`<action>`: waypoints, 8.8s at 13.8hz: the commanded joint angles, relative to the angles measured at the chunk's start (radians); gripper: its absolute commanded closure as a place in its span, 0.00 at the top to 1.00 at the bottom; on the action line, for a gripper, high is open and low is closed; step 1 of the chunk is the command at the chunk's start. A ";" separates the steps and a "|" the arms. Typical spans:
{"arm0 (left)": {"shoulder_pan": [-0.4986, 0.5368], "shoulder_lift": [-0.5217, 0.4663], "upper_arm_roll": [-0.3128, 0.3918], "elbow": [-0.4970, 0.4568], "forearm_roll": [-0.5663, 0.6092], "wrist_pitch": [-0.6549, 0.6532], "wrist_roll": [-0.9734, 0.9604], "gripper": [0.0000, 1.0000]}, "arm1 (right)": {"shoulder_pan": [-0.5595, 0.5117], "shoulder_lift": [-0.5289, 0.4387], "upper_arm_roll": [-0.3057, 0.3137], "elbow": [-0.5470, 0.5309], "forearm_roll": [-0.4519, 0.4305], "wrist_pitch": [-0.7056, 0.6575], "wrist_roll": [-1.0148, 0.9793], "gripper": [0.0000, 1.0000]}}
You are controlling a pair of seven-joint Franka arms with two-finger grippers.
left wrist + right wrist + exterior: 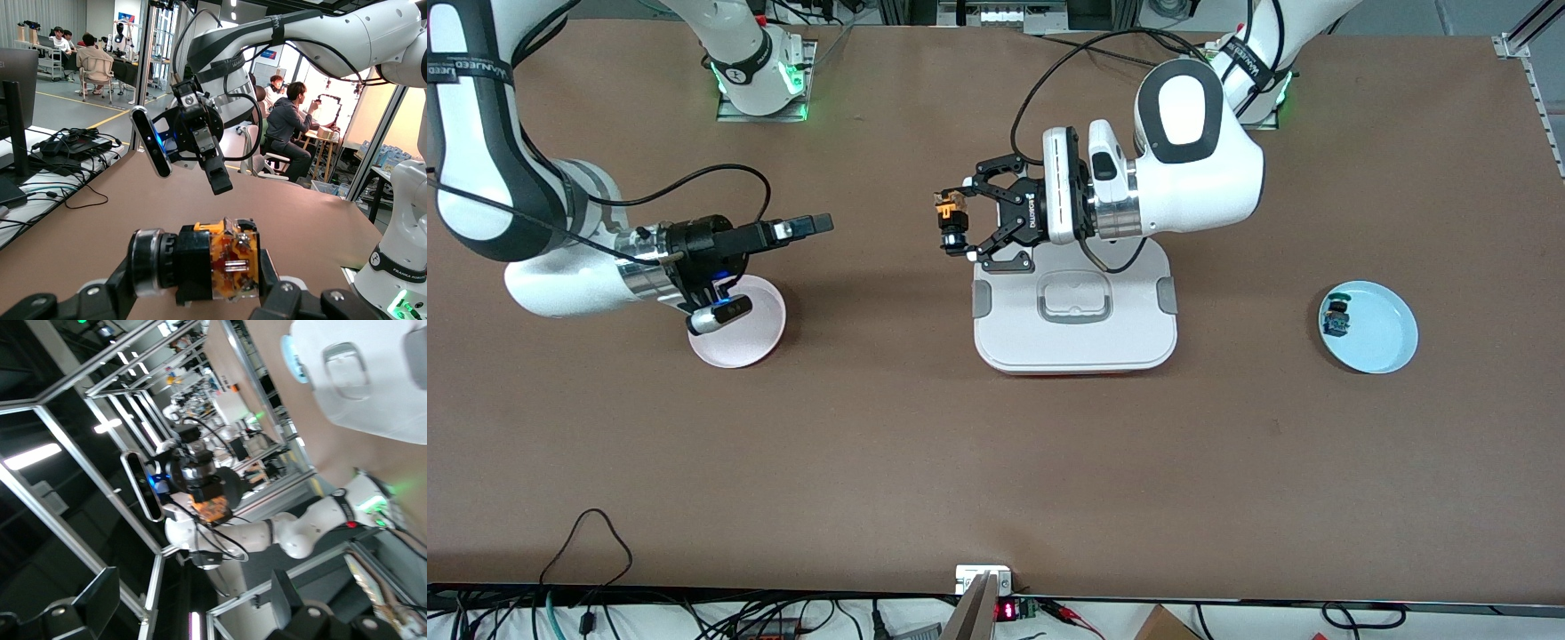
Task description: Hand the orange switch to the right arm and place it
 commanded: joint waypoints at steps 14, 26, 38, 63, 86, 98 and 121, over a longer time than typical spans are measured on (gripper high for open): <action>0.017 0.002 -0.018 -0.010 -0.044 0.004 0.041 0.00 | 0.242 0.081 -0.002 -0.009 0.332 0.196 -0.115 1.00; 0.015 0.003 -0.018 -0.009 -0.044 0.004 0.040 0.00 | 0.276 0.077 -0.002 -0.020 0.330 0.185 -0.109 0.95; 0.009 0.005 -0.016 -0.010 -0.044 0.004 0.040 0.00 | 0.271 0.061 -0.004 -0.023 0.330 0.151 -0.046 0.02; 0.207 0.002 -0.006 0.004 0.134 -0.462 0.034 1.00 | 0.110 0.051 -0.014 -0.026 0.058 0.081 -0.068 0.00; 0.201 -0.006 -0.018 0.229 0.981 -0.896 -1.423 1.00 | 0.036 0.017 -0.043 -0.100 -1.639 0.557 -0.880 0.00; 0.207 0.002 -0.003 0.329 1.594 -1.102 -1.595 1.00 | 0.035 0.023 -0.042 -0.373 -1.641 1.088 -1.232 0.00; -0.189 -0.473 0.875 0.008 1.352 -0.748 -1.847 1.00 | 0.043 0.038 -0.043 -0.410 -1.643 1.174 -1.220 1.00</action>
